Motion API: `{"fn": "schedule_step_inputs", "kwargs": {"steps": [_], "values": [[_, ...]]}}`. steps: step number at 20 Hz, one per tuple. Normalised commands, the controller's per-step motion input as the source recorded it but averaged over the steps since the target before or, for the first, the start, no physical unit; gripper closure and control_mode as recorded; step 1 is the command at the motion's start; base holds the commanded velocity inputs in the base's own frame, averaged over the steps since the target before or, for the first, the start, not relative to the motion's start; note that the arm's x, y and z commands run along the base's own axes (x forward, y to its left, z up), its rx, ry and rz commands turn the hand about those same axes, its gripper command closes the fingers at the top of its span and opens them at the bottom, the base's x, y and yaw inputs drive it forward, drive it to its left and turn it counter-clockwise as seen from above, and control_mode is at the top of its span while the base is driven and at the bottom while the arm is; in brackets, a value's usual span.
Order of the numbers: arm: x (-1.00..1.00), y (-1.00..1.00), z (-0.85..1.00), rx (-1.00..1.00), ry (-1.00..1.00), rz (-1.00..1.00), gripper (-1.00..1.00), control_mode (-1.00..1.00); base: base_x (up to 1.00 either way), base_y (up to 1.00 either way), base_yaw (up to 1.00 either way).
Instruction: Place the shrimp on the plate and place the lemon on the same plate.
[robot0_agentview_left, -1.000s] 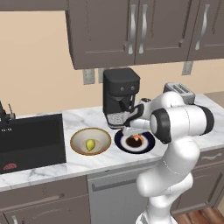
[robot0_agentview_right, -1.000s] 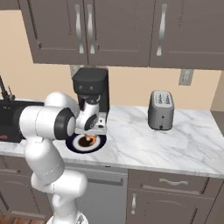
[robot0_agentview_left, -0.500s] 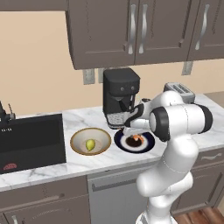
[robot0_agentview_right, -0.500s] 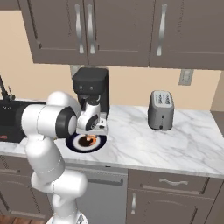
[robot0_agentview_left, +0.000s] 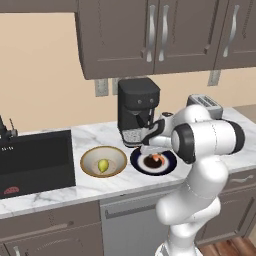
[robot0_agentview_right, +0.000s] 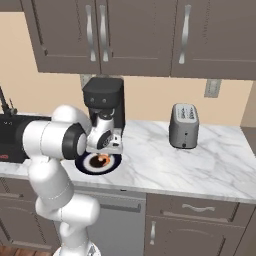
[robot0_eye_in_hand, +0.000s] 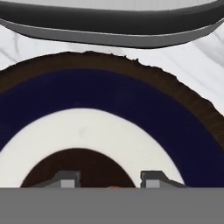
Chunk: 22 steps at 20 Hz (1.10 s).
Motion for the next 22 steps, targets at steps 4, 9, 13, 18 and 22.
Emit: {"fn": "schedule_step_inputs", "kwargs": {"steps": [4, 9, 13, 18, 22], "values": [[-0.21, 0.04, 0.12, 0.00, -0.10, 0.00, -1.00, -1.00, 0.00, 0.00, 0.00], [-0.10, 0.06, 0.20, 0.00, -0.05, -0.04, -1.00, -1.00, 0.00, 0.00, 0.00], [-0.04, 0.13, 0.35, 0.00, -0.03, -0.06, -1.00, -1.00, 0.00, 0.00, 0.00], [-0.12, 0.22, 0.47, 0.00, 0.00, -0.05, -1.00, -1.00, 0.00, 0.00, 0.00], [-0.22, 0.20, 0.47, 0.00, 0.00, -0.03, -1.00, -1.00, 0.00, 0.00, 0.00]]}}
